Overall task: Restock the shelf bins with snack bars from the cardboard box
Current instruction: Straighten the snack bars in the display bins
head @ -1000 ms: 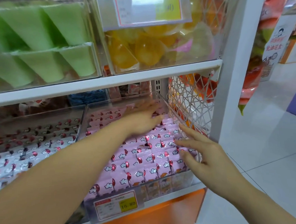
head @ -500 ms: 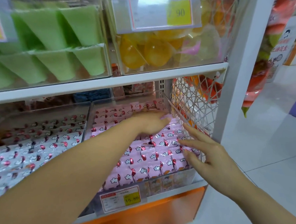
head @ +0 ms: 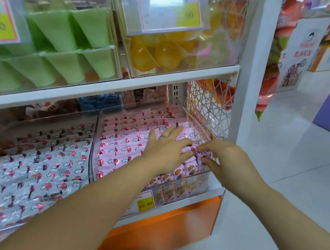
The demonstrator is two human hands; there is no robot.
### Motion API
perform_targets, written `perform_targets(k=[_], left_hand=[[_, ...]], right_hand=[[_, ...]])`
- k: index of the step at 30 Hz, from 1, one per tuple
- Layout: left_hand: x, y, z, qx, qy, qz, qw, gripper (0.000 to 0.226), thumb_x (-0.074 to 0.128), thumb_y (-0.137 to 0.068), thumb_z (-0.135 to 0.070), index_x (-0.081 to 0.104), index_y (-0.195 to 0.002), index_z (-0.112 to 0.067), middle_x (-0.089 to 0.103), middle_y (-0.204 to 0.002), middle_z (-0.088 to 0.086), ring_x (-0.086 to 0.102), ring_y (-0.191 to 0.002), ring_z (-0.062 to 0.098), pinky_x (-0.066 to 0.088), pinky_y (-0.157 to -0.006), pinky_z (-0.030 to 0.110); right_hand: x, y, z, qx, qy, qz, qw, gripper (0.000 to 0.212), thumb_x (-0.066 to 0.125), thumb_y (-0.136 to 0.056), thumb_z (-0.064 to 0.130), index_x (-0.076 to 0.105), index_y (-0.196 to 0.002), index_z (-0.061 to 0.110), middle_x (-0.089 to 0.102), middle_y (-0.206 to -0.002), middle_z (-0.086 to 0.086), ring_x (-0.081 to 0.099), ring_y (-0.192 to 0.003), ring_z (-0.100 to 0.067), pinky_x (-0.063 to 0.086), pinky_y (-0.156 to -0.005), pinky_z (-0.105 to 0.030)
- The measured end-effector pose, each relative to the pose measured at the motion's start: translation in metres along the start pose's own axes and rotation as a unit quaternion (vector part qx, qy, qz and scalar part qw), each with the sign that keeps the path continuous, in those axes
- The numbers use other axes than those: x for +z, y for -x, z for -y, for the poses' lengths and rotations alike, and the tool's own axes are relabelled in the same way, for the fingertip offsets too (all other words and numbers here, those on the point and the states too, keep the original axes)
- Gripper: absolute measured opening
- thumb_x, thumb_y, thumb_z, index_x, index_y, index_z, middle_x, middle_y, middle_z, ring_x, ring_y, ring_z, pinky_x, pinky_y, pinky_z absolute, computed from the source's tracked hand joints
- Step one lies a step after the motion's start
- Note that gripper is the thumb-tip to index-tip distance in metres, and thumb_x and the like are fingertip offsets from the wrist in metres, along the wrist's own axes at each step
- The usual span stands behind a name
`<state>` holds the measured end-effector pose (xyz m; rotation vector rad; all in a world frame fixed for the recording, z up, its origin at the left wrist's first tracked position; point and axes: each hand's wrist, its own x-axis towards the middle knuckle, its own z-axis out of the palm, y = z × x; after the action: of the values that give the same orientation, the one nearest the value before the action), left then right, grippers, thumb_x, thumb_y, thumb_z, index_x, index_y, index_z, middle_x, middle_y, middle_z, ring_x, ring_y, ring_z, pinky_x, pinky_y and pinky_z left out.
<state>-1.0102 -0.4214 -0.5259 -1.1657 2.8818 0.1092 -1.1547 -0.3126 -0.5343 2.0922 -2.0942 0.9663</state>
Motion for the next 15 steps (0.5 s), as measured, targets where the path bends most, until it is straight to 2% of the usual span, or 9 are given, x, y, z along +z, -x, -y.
perform_targets(k=[4,7,11,13,15], left_hand=[[-0.001,0.005,-0.005,-0.002,-0.003,-0.041,0.999,0.042,0.032,-0.098,-0.051,0.043,-0.137,-0.039,0.006,-0.160,-0.004,0.003,-0.146,0.018,-0.004,-0.113,0.061],[-0.005,0.015,-0.011,0.013,0.001,-0.037,0.999,0.037,0.035,-0.099,-0.048,0.051,-0.130,-0.035,0.011,-0.159,-0.007,0.006,-0.145,0.017,-0.004,-0.114,0.060],[-0.016,0.025,-0.016,0.027,-0.004,-0.022,0.999,0.037,0.030,-0.101,-0.044,0.052,-0.131,-0.038,0.015,-0.158,-0.009,0.006,-0.145,0.015,-0.004,-0.114,0.059],[-0.019,0.027,-0.019,0.026,0.050,-0.068,0.996,0.035,0.033,-0.101,-0.041,0.054,-0.129,-0.040,0.027,-0.152,-0.012,0.018,-0.142,0.014,-0.001,-0.116,0.055],[-0.018,0.031,-0.023,0.031,0.116,-0.128,0.984,0.031,0.040,-0.099,-0.040,0.056,-0.126,-0.038,0.045,-0.134,-0.014,0.035,-0.129,0.013,0.007,-0.116,0.049]], right_hand=[[0.002,-0.002,0.000,-0.022,0.023,0.001,0.999,0.025,0.076,-0.075,0.008,0.074,-0.099,0.018,0.073,-0.095,0.001,0.064,-0.083,-0.028,0.047,-0.075,-0.032],[-0.012,0.005,0.005,-0.034,0.022,0.023,0.999,0.024,0.078,-0.074,0.012,0.075,-0.096,0.021,0.073,-0.095,0.004,0.063,-0.087,-0.025,0.050,-0.079,-0.037],[-0.015,0.012,0.005,-0.039,-0.009,0.025,0.999,0.023,0.073,-0.080,0.012,0.075,-0.100,0.022,0.072,-0.097,0.006,0.052,-0.077,-0.009,0.041,-0.072,-0.024],[-0.009,0.012,0.003,-0.035,-0.027,0.014,0.999,0.024,0.072,-0.080,0.009,0.074,-0.101,0.020,0.072,-0.098,0.004,0.056,-0.076,-0.010,0.047,-0.073,-0.027],[-0.006,0.011,0.001,-0.033,-0.055,0.010,0.998,0.024,0.073,-0.079,0.006,0.074,-0.099,0.018,0.071,-0.097,0.002,0.059,-0.073,-0.010,0.051,-0.074,-0.026]])
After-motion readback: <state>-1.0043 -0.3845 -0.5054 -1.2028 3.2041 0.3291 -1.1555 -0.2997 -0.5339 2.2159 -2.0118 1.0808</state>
